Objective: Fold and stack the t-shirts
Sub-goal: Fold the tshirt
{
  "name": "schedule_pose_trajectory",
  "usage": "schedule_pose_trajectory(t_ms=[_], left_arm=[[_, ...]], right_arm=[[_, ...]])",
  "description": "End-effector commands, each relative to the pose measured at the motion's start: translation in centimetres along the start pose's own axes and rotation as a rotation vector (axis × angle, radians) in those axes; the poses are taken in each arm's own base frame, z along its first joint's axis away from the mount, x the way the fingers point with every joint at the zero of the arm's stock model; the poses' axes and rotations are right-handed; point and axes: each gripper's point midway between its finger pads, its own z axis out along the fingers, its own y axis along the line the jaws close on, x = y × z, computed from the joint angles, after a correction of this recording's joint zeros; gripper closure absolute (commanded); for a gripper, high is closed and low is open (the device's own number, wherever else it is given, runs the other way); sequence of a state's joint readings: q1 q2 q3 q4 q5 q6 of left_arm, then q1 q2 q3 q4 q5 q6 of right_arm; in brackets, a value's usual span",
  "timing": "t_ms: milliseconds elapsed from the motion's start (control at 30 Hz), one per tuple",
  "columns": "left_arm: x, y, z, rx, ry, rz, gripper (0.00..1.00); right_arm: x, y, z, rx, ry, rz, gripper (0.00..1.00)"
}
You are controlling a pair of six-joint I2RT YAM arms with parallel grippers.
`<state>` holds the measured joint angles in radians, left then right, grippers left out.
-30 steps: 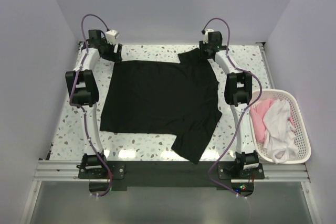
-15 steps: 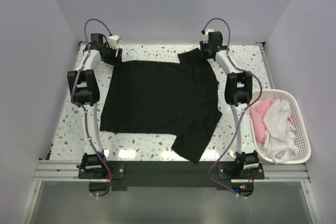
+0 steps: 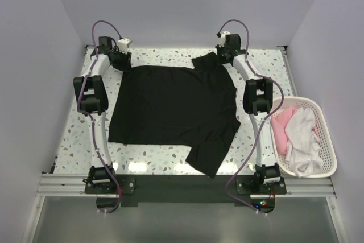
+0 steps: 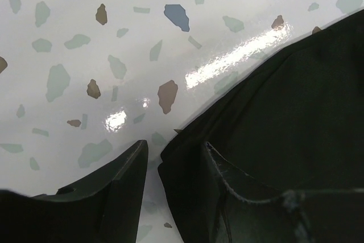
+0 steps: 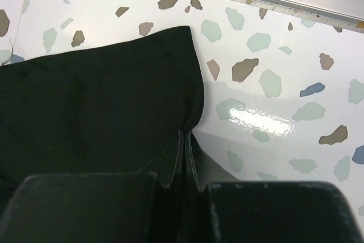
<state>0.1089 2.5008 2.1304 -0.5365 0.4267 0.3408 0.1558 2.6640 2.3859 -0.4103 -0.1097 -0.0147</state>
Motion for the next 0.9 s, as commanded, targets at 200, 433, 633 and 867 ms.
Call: schedule_pose_trajectory(t_ms=[200, 433, 633, 867], left_arm=[[-3.3, 0.9, -0.4, -0.047, -0.121, 0.018, 0.39], [-2.9, 0.6, 0.7, -0.018, -0.1, 0.013, 0.4], [-2.2, 0.0, 1.2, 0.001, -0.077, 0.024, 0.57], [-4.0, -0.5, -0.2, 0.001, -0.144, 0.048, 0.84]], right_arm=[[-3.0, 0.6, -1.4, -0.046, -0.067, -0.049, 1.0], [-2.7, 0.8, -1.3, -0.054, -0.06, -0.049, 1.0], [-2.8, 0.8, -1.4, -0.059, -0.062, -0.064, 1.0], [-4.8, 1.8, -3.7, -0.103, -0.086, -0.066, 1.0]])
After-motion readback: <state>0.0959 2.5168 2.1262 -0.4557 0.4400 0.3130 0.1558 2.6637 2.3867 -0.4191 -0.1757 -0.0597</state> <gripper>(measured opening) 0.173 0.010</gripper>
